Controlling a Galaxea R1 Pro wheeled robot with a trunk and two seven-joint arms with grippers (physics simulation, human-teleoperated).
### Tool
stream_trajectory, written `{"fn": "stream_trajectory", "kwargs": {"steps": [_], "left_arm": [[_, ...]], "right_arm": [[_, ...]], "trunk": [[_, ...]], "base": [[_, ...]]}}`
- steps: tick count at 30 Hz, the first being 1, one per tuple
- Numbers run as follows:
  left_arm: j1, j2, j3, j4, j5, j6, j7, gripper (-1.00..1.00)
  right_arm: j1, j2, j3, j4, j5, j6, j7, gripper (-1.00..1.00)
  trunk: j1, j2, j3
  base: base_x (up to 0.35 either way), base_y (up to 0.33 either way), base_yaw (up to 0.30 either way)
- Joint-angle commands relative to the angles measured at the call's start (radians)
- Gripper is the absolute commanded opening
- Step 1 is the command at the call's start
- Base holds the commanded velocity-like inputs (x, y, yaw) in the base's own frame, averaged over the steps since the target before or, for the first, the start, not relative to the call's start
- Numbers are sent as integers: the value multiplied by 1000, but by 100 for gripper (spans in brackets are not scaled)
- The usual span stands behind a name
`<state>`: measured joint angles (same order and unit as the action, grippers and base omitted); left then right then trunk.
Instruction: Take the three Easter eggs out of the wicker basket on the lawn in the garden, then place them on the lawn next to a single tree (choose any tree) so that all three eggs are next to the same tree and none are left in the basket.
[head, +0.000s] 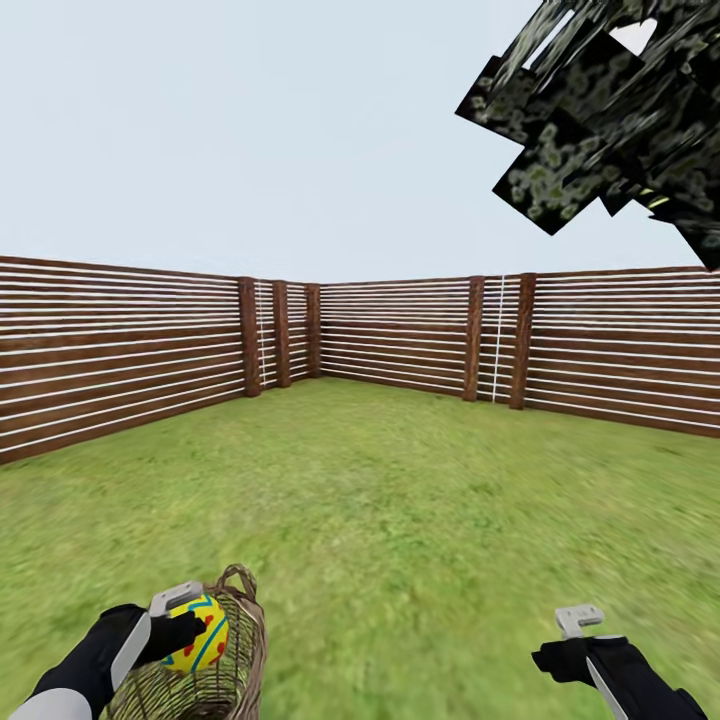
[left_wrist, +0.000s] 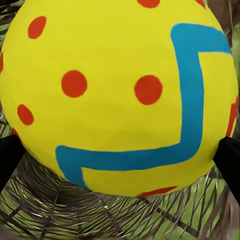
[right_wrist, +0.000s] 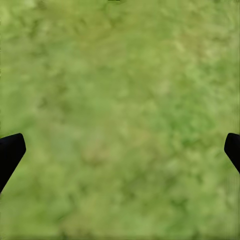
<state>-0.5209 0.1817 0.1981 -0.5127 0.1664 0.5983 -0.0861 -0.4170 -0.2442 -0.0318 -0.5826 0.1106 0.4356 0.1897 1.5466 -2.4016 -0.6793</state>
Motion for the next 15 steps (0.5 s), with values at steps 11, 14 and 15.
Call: {"fn": "stream_trajectory", "kwargs": {"steps": [11, 14, 15], "left_arm": [[0, -6, 4, -1, 4, -1, -2, -100], [0, -9, 4, -1, 5, -1, -2, -100], [0, -10, 4, -1, 5, 0, -2, -100]], "right_arm": [[0, -1, -4, -2, 11, 5, 7, 100], [0, -1, -4, -2, 11, 5, 7, 100], [0, -1, -4, -2, 11, 5, 7, 100]], "trunk": [[-27, 49, 21], [-27, 49, 21], [-27, 49, 21]], "base": [[-14, 0, 0], [-286, 0, 0], [-332, 0, 0]]}}
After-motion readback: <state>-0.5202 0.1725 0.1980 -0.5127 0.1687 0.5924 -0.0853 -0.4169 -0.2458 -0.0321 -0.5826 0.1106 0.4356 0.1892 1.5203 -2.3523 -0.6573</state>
